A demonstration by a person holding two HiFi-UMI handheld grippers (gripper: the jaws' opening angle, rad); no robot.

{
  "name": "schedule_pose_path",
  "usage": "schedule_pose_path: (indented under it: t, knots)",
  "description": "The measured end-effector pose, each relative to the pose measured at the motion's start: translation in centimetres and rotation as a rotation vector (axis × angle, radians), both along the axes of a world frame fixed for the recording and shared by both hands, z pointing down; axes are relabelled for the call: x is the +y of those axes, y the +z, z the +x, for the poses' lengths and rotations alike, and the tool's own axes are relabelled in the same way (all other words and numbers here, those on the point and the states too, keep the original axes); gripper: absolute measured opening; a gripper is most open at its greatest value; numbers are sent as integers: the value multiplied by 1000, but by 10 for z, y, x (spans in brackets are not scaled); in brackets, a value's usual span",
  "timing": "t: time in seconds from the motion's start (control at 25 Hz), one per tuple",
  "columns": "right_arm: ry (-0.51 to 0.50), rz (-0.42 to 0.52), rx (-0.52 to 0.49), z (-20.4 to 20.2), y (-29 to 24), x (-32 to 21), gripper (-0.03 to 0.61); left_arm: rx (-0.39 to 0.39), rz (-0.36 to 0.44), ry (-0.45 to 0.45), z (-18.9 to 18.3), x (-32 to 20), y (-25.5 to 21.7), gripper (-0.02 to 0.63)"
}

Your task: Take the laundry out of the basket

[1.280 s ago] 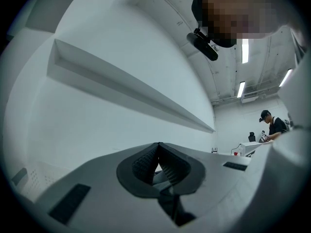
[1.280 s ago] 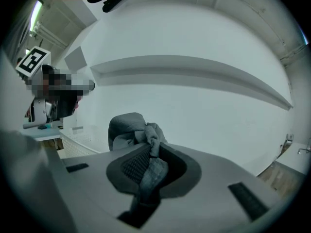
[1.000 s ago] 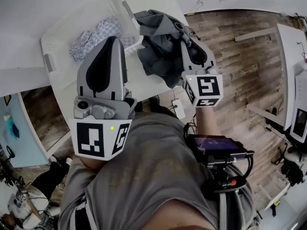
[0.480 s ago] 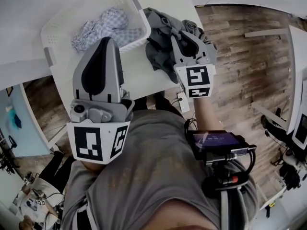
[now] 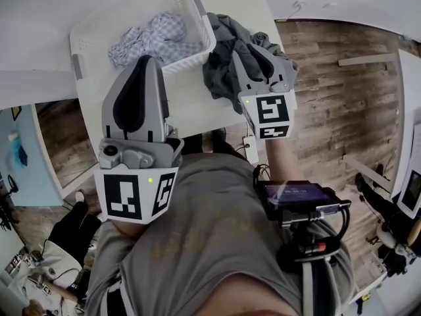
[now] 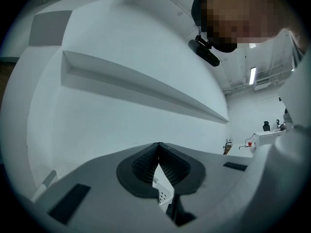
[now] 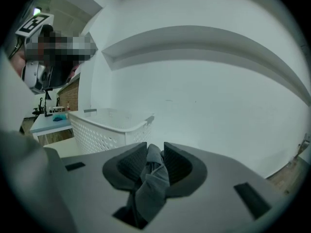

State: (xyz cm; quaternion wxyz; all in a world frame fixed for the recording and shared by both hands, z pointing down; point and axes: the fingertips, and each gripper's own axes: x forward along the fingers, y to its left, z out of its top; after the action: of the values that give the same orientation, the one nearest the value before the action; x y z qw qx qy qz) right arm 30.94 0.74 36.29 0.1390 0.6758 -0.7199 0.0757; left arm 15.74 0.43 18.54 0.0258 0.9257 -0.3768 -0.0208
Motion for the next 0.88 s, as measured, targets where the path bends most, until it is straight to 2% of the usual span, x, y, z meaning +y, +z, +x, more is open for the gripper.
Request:
schedule_pose_path:
  t: [0.2,0.44,0.68,0.88]
  knots:
    - [-33,133,-63,-8,-51,7,105,22,35,-36,-10,11,-11,9]
    - [-160,280,-93,-40,-118,17,42,48,71,-109,-31,27,-23,9]
    - [-320,366,-134,-83,-160,28,26,60,91,-190,-53,41,-25,8]
    - [-421,381,-152,-110,-169,28,26,55,98,-274,-73,49,-25,8]
